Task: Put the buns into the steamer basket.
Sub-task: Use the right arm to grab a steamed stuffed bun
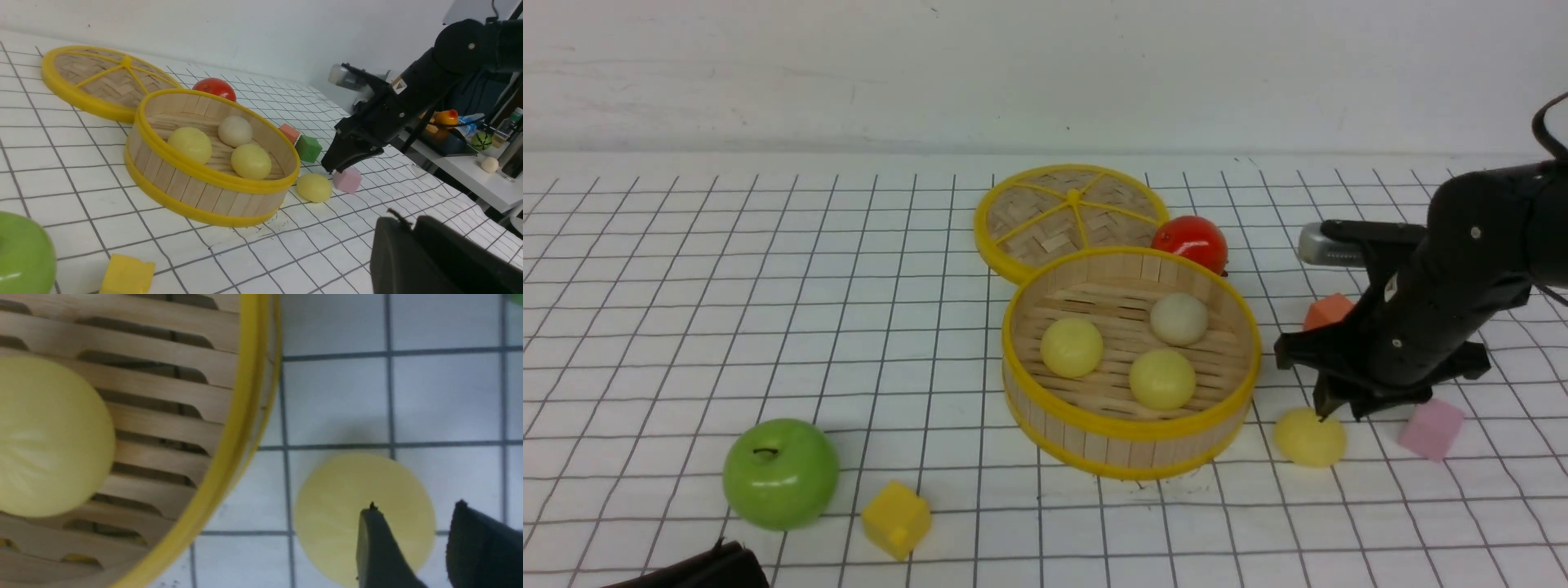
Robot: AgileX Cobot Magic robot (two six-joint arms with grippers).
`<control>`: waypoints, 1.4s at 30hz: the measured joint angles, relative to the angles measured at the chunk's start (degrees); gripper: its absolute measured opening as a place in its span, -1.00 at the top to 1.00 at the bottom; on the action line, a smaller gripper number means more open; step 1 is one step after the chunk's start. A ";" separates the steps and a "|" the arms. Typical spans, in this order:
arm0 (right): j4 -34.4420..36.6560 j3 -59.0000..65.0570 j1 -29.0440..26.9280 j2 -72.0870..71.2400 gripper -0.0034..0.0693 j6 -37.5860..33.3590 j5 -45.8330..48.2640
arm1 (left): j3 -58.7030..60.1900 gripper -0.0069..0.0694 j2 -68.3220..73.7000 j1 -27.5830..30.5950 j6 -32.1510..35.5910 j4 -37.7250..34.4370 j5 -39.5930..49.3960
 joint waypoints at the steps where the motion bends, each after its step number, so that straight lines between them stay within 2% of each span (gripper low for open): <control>1: 0.14 0.00 0.00 0.08 0.21 0.00 0.00 | 0.00 0.67 0.00 0.00 0.00 0.00 0.00; 22: 1.81 0.00 0.00 4.48 0.23 -2.00 -3.59 | 0.00 0.63 0.00 0.00 0.00 0.00 0.00; 27: 1.81 -0.05 0.00 4.48 0.42 -3.99 -2.91 | 0.00 0.62 0.00 0.00 0.00 0.00 0.00; 30: 1.81 -0.11 0.00 4.27 0.76 -5.58 -1.46 | 0.00 0.61 0.00 0.00 0.00 0.00 0.00; 32: 1.81 -0.11 0.00 3.44 0.88 -5.73 -0.45 | 0.00 0.60 0.00 0.00 0.00 0.00 0.00; 37: 2.51 -2.08 0.05 -2.41 0.91 -5.85 4.94 | 0.00 0.58 0.00 0.00 0.00 0.00 0.00; 42: 6.99 -7.91 0.19 -6.50 0.89 -9.19 7.30 | 0.00 0.58 0.00 0.00 0.00 0.00 0.00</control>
